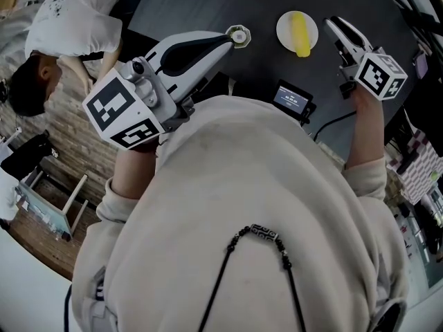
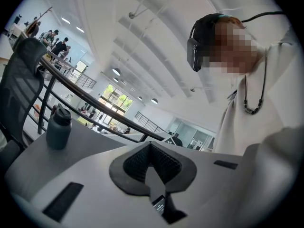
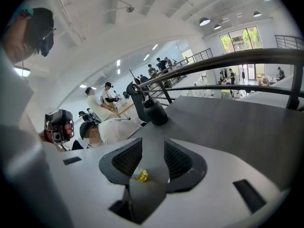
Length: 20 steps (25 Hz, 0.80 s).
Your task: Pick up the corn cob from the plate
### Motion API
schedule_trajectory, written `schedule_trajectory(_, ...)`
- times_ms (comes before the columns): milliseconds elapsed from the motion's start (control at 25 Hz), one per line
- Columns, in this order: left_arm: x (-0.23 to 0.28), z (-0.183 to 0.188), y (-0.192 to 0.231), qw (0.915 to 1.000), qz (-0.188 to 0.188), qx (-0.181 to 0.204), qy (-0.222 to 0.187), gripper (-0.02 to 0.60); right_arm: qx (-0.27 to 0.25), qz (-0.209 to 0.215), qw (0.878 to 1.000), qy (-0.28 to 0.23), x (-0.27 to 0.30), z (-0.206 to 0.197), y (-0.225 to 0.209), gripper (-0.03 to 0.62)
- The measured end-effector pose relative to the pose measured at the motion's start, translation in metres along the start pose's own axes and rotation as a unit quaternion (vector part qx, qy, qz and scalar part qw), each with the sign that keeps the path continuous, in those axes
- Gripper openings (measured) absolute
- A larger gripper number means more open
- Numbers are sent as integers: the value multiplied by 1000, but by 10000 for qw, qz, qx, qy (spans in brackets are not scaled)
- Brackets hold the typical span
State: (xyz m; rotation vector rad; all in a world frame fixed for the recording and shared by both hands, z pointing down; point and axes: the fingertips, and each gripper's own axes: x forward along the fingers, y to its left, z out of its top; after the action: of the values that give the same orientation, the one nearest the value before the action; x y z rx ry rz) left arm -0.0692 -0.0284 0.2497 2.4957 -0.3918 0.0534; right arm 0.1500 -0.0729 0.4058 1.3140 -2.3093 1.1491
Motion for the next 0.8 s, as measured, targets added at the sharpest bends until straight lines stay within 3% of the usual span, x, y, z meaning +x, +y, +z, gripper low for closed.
schedule_trajectory(280,-9,-2,8,9997,147,-165,-53,3,90,-171,9981,580,28,-37,-29,186)
schedule_trajectory(800,-22,-10,18,9989,341,-327,-48,3,587,-444,9908,1134,61,-98,-73,248)
